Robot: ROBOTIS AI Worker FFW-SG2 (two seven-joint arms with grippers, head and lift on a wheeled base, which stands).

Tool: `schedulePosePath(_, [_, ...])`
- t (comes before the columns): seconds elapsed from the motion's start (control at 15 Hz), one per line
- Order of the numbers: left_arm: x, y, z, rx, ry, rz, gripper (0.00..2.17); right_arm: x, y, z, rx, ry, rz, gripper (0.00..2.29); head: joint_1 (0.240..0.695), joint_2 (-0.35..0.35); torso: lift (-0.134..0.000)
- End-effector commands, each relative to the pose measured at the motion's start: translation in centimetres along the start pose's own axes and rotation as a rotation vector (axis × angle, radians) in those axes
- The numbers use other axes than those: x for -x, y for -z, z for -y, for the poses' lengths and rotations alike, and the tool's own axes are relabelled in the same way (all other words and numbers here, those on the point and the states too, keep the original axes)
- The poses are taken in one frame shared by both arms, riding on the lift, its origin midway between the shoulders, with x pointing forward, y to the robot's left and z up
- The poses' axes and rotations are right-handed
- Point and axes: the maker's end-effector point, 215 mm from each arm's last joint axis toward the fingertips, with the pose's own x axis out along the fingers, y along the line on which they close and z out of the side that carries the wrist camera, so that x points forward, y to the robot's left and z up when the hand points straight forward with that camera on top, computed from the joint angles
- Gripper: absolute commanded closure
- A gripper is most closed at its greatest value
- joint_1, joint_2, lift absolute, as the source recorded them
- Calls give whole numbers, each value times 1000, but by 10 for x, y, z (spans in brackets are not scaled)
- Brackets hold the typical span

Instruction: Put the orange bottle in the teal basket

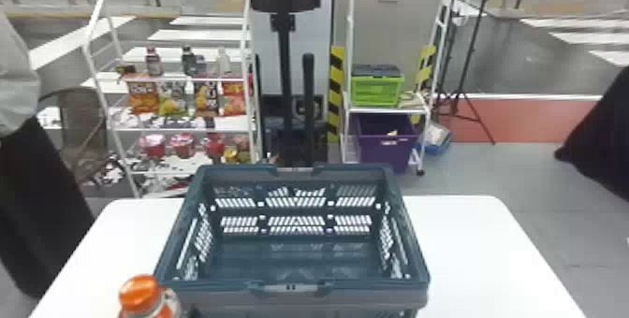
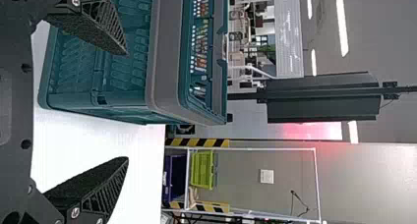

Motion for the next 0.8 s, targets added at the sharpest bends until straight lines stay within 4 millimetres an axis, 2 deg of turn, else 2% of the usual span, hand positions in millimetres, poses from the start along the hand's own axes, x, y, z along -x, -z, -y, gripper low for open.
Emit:
schedulePosePath(0.0, [-8,-22,-2,-20,-4,9,623,-1,3,1,3,-1,-5,130,499,0,0])
schedulePosePath(0.07, [-13,-31,-4,-28,-7,16,620,-2,3,1,2,0,-5,130,499,0,0])
schedulePosePath(0.33, [-39,-44,-8,-32,-10,-34,620,-4,8,4,-5,0,-16,130,499,0,0])
schedulePosePath(0.53, [-66,-69,-12,-40,-16,-32,616,-6,12,5,-3,1,-25,130,499,0,0])
schedulePosePath(0.6, [-76,-69,-12,-38,-13,-52,616,-7,12,6,-2,1,-25,130,499,0,0])
schedulePosePath(0.73, [-94,-57,-7,-65,35,-119,559,-7,13,6,-2,4,-29,130,499,0,0])
